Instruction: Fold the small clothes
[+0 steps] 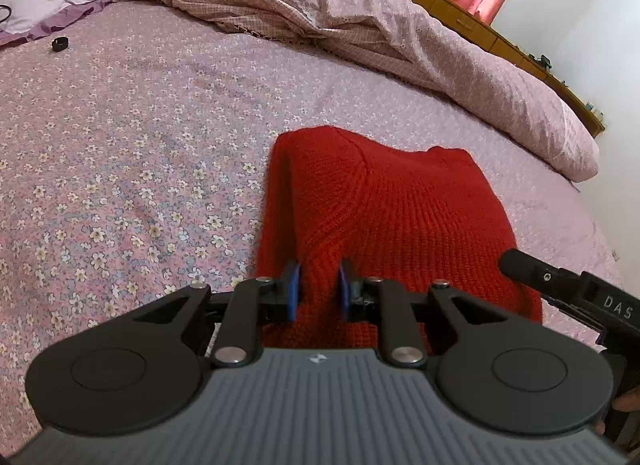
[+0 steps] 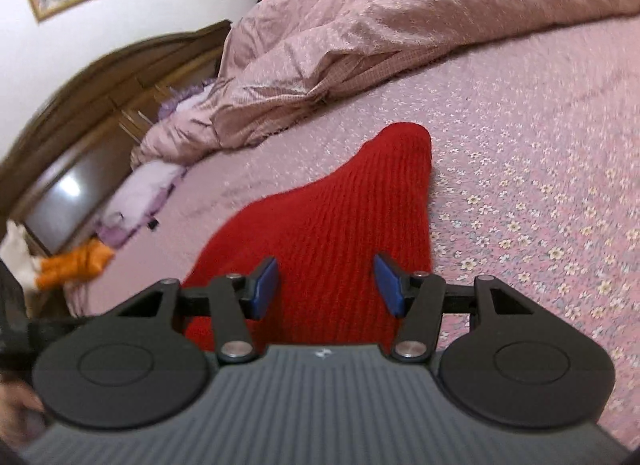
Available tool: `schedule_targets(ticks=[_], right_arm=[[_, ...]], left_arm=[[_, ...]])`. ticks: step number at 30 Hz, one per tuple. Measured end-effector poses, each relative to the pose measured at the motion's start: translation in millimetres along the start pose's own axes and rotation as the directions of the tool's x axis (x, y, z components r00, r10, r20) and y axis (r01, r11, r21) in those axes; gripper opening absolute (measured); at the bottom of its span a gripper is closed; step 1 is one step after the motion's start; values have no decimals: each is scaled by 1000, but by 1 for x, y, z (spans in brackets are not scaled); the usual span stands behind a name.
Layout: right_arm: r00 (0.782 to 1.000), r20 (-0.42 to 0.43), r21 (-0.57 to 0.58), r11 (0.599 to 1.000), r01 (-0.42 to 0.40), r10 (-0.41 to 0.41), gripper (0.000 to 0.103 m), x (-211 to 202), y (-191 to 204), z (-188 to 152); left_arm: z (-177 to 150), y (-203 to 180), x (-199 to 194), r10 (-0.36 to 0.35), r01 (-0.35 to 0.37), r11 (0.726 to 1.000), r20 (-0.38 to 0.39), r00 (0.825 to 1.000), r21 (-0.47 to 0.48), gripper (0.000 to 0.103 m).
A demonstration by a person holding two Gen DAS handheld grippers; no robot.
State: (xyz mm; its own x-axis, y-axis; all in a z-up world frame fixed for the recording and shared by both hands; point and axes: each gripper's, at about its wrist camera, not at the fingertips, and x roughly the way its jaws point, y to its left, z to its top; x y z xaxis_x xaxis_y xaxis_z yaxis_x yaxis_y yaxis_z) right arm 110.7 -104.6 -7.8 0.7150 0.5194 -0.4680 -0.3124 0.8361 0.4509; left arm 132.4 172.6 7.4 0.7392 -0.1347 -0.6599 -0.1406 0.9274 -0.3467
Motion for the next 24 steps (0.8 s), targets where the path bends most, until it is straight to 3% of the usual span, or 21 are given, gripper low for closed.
schedule_targets(ticks=[3,8,12,14,15,20,24], right_arm=[[1000,4,-22,1000,9,-9,56,3,-3,-3],[1000,6,-38,999,10,-10,57,-2,0,-5],[1000,14,23,1000,-7,7,62,-10,-6,0],[1000,28,88,996,-13,10,81,-14,-13,2],[999,39,134,991,-5,0,85,-16,-18,1],[1000,27,325,946,-12,3,86,-16,-54,3],[998,-4,385,921,-54,61,86,-7,-67,6]], left_arm=[[-1,0,3,13,-13,1000,-2,1000,6,30],[0,-4,-1,68,-68,998,6,998,17,51],[6,-9,-5,87,-87,996,8,996,17,64],[9,-9,-2,88,-88,996,-1,996,14,66],[10,-10,-1,87,-87,996,-6,996,11,66],[18,-5,5,42,-43,998,-31,999,-40,67],[24,-6,11,16,-17,999,-51,999,-29,67]])
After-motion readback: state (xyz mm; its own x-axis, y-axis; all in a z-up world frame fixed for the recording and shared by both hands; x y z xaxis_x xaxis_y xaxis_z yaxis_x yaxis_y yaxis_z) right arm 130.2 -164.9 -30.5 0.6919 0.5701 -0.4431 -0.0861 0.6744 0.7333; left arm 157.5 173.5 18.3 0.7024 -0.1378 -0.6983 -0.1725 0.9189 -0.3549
